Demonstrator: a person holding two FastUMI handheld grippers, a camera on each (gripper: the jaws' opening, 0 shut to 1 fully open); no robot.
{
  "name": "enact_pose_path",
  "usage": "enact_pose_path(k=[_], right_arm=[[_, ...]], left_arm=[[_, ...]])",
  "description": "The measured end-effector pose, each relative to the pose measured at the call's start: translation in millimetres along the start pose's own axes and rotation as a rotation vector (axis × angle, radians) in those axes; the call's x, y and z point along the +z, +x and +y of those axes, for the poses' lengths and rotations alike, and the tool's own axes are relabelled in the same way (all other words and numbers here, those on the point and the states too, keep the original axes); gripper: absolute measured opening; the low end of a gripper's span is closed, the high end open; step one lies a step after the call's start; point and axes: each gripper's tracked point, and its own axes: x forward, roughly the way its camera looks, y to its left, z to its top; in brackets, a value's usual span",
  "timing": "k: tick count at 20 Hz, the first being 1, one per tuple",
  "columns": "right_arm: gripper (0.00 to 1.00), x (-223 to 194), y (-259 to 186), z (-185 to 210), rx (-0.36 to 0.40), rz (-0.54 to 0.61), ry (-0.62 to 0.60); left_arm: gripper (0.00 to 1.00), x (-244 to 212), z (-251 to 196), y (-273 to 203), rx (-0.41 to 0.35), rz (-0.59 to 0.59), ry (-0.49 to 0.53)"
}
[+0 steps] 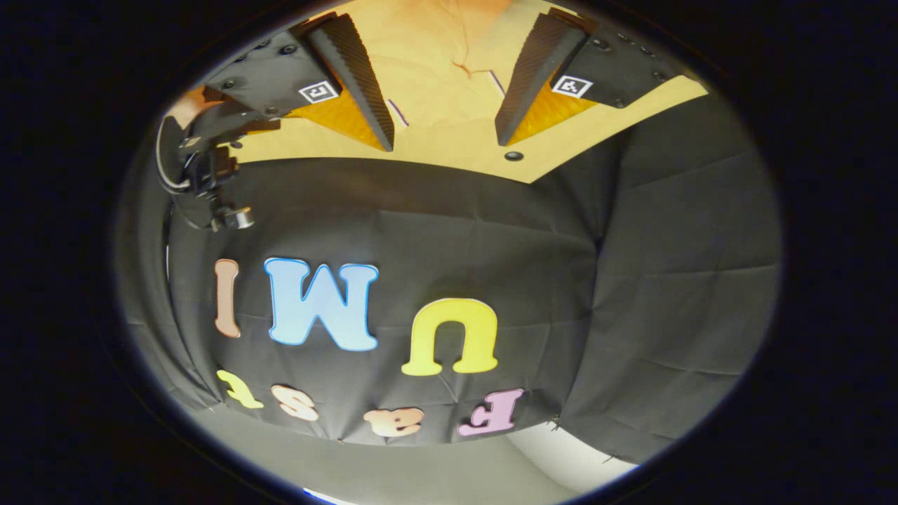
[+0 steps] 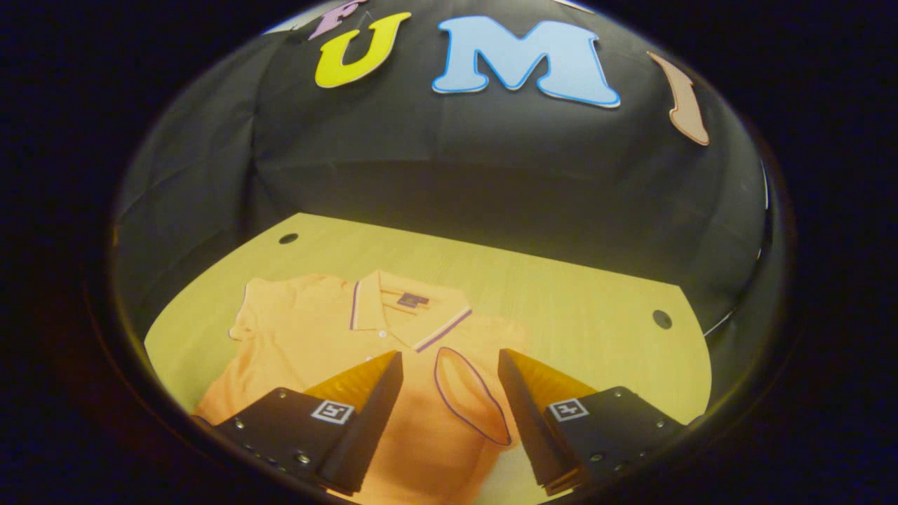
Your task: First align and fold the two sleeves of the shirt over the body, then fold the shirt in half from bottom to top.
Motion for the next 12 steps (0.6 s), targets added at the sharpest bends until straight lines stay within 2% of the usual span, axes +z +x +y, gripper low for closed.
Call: enact_pose_path(k=[1, 4, 9, 10, 12], right_arm=[[0.89, 8, -13, -1, -0.013, -0.026, -0.004], [0.92, 34, -52, 0, -0.045, -0.103, -0.009], [0.92, 61, -113, 15, -0.068, -0.207, 0.056], [0.92, 64, -124, 18, -0.073, -0.222, 0.063], [0.92, 65, -143, 25, -0.076, -0.237, 0.066]], left_arm=[[0.98, -6, 2, 10, -0.004, 0.006, -0.008], [0.98, -26, 14, 43, -0.007, 0.038, -0.029], [0.98, -79, 51, 99, 0.032, 0.132, -0.068], [0.95, -93, 57, 110, 0.041, 0.163, -0.074], [0.98, -119, 74, 130, 0.068, 0.225, -0.094]])
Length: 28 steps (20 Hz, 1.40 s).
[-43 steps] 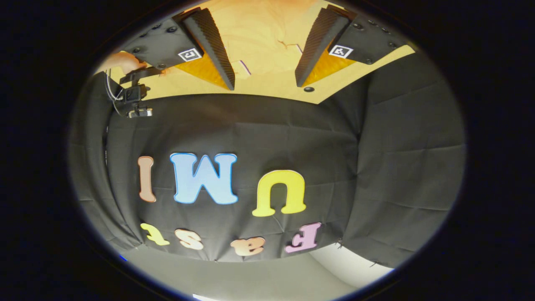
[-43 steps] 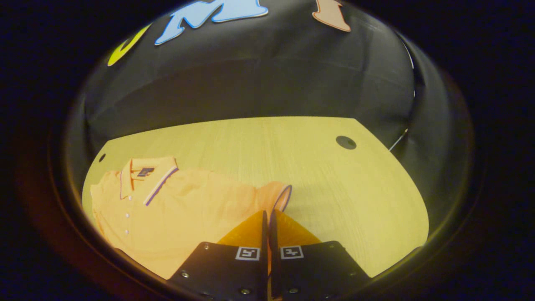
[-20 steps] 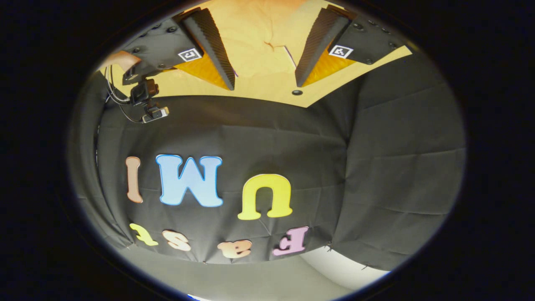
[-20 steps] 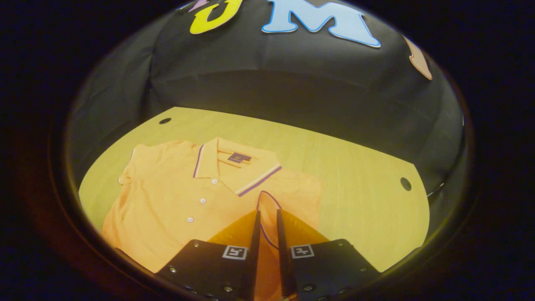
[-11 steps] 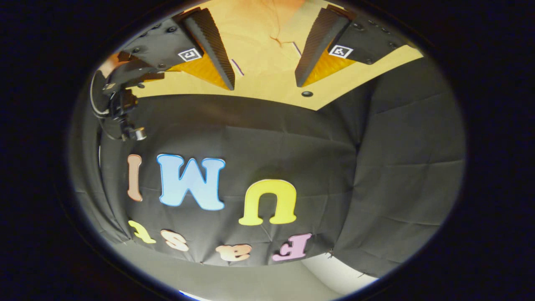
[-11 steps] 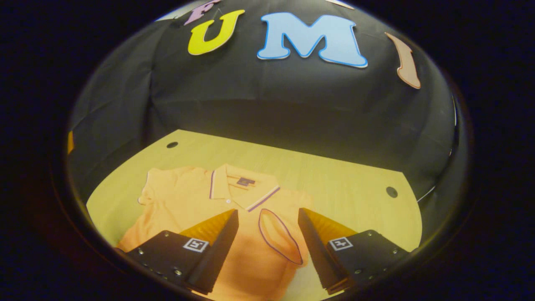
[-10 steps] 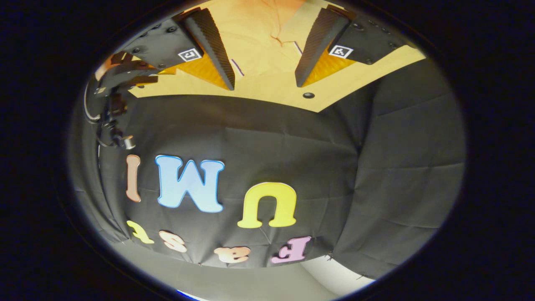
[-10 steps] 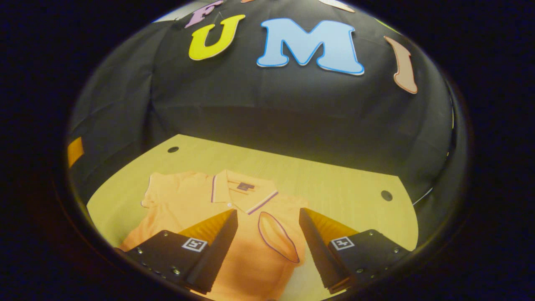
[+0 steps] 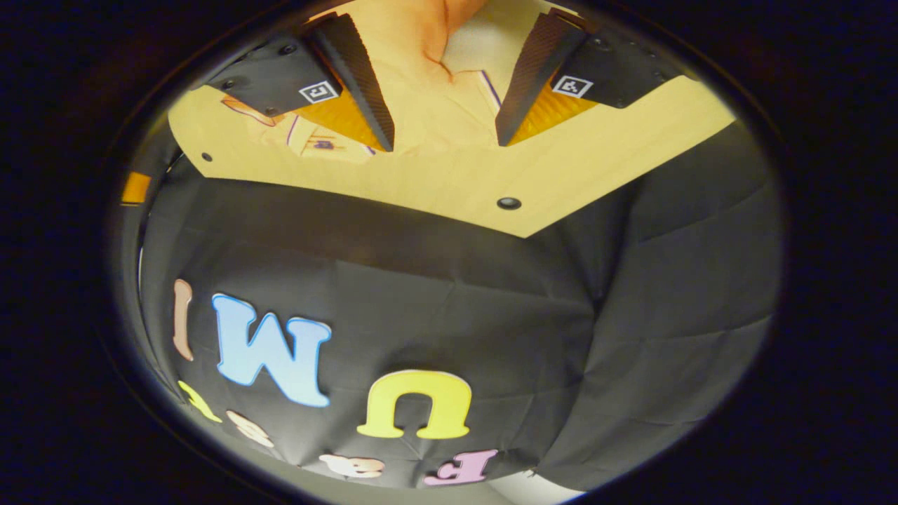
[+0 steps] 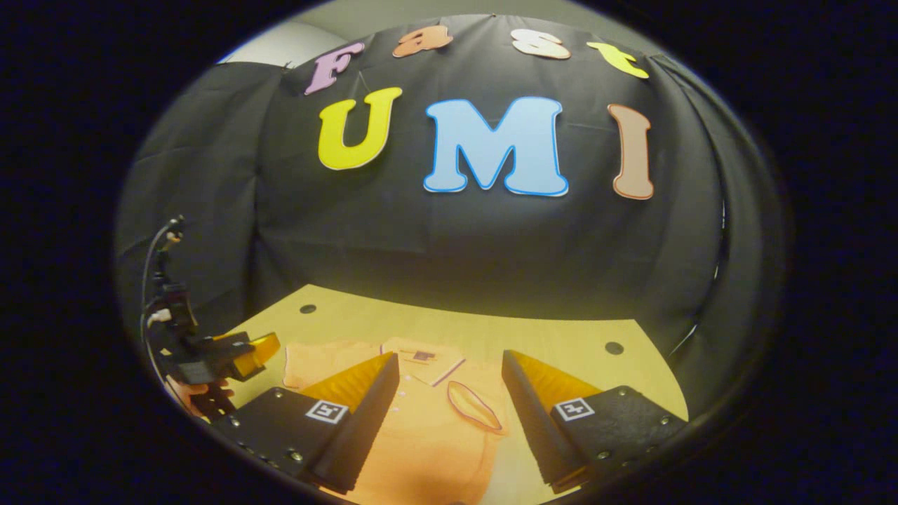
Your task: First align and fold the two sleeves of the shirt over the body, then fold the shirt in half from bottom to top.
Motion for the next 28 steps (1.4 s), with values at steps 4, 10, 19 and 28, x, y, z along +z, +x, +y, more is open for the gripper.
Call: enact_pose_path(k=[4, 10, 19, 28], right_arm=[[0.91, 10, -29, 10, -0.008, -0.022, 0.016], [0.92, 1, -56, 18, -0.039, 0.003, 0.016], [0.92, -7, -81, 15, -0.073, 0.035, 0.042], [0.92, -16, -83, 9, -0.071, 0.061, 0.068]], left_arm=[[0.97, -21, 22, 41, 0.026, 0.066, -0.01], [0.92, -57, 49, 101, 0.064, 0.179, -0.034], [0.92, -85, 62, 135, 0.102, 0.275, 0.073], [0.19, -88, 59, 142, 0.088, 0.28, 0.146]])
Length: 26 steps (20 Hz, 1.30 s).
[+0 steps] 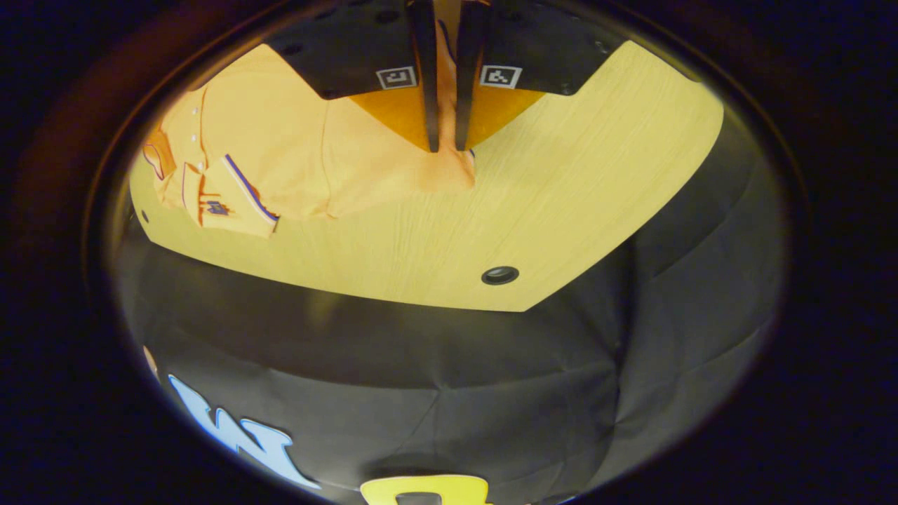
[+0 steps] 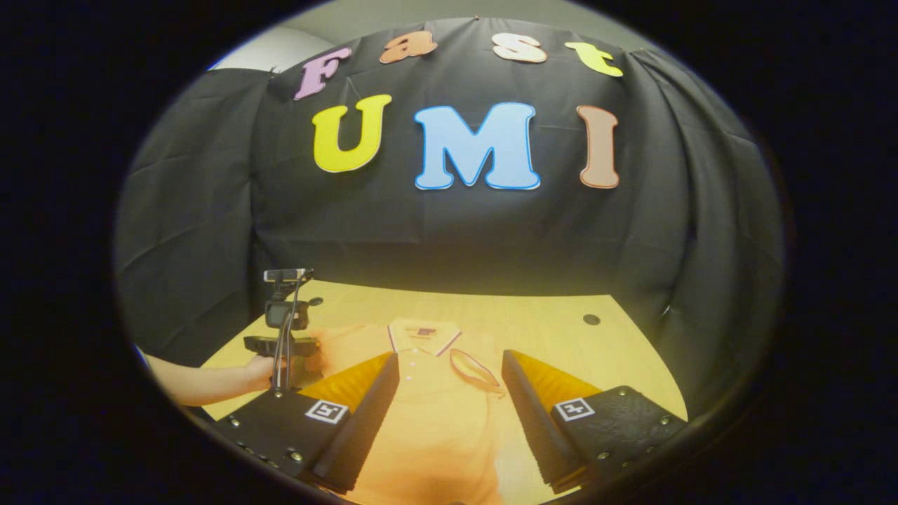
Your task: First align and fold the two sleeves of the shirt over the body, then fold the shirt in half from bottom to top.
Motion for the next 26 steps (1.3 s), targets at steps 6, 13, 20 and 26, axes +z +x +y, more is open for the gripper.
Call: enact_pose_path(k=[6, 13, 20, 26], right_arm=[[0.92, -5, -2, -19, -0.035, 0.011, 0.011], [0.92, -13, 3, -19, -0.026, 0.016, 0.016], [0.92, -27, 7, -22, -0.002, 0.044, 0.021], [0.92, -40, 12, -41, 0.02, 0.067, 0.014]], left_arm=[[0.06, 23, -11, -11, 0.008, -0.053, 0.047], [0.06, 53, -46, -39, -0.018, -0.128, 0.121], [0.07, 43, -107, -56, -0.076, -0.14, 0.252], [0.08, 23, -136, -52, -0.092, -0.104, 0.324]])
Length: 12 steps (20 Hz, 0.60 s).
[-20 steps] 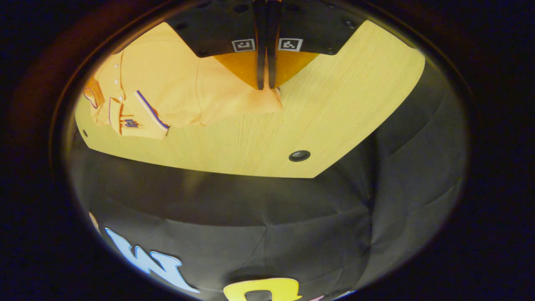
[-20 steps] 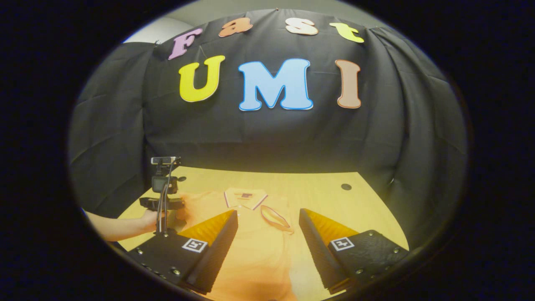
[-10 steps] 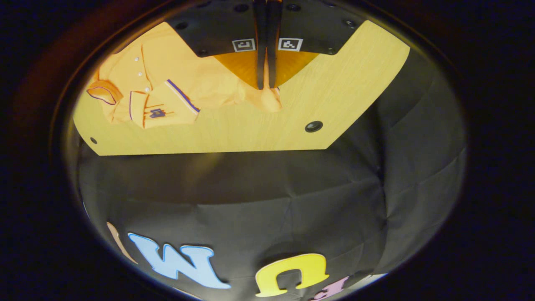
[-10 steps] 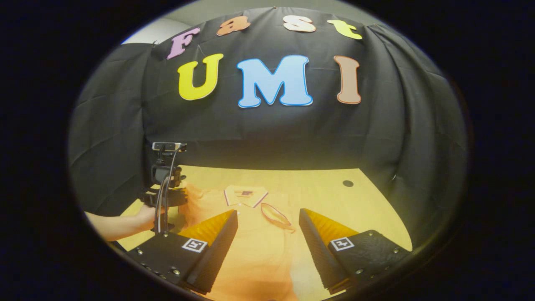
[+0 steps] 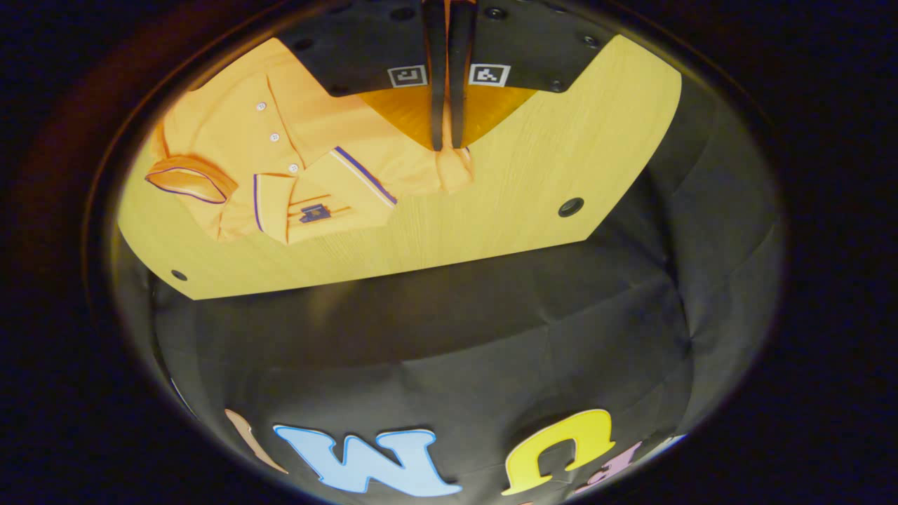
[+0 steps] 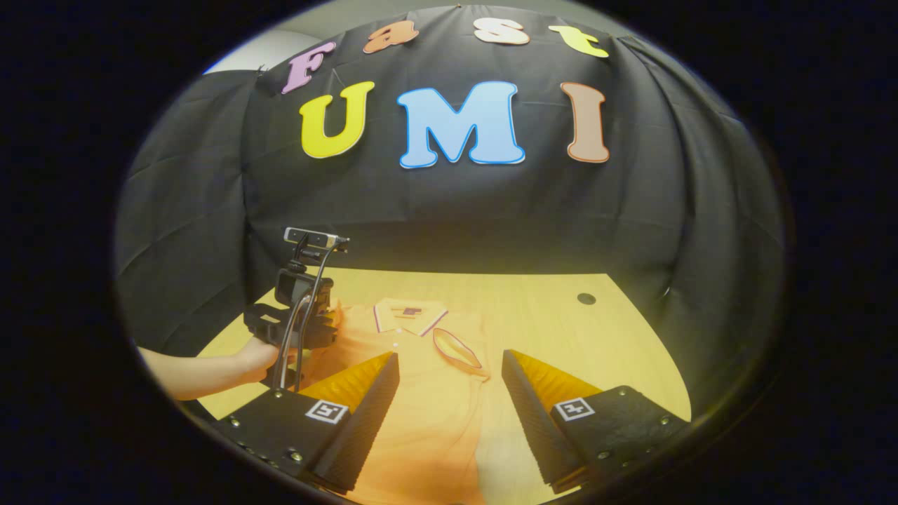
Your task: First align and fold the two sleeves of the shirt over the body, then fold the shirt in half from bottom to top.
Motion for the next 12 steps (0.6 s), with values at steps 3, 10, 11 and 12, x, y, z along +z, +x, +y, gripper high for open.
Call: enact_pose_path(k=[3, 10, 11, 12], right_arm=[[0.92, -10, 9, -9, 0.02, 0.013, -0.025], [0.9, -29, 23, -20, 0.109, 0.044, -0.099], [0.92, -33, 23, -20, 0.123, 0.053, -0.101], [0.92, -34, 21, -18, 0.13, 0.055, -0.1]], left_arm=[[0.13, -9, -8, 4, 0.015, 0.026, 0.034], [0.52, -11, -32, -13, -0.006, 0.037, 0.039], [0.58, -11, -34, -19, -0.007, 0.033, 0.03], [0.65, -10, -37, -26, -0.013, 0.027, 0.012]])
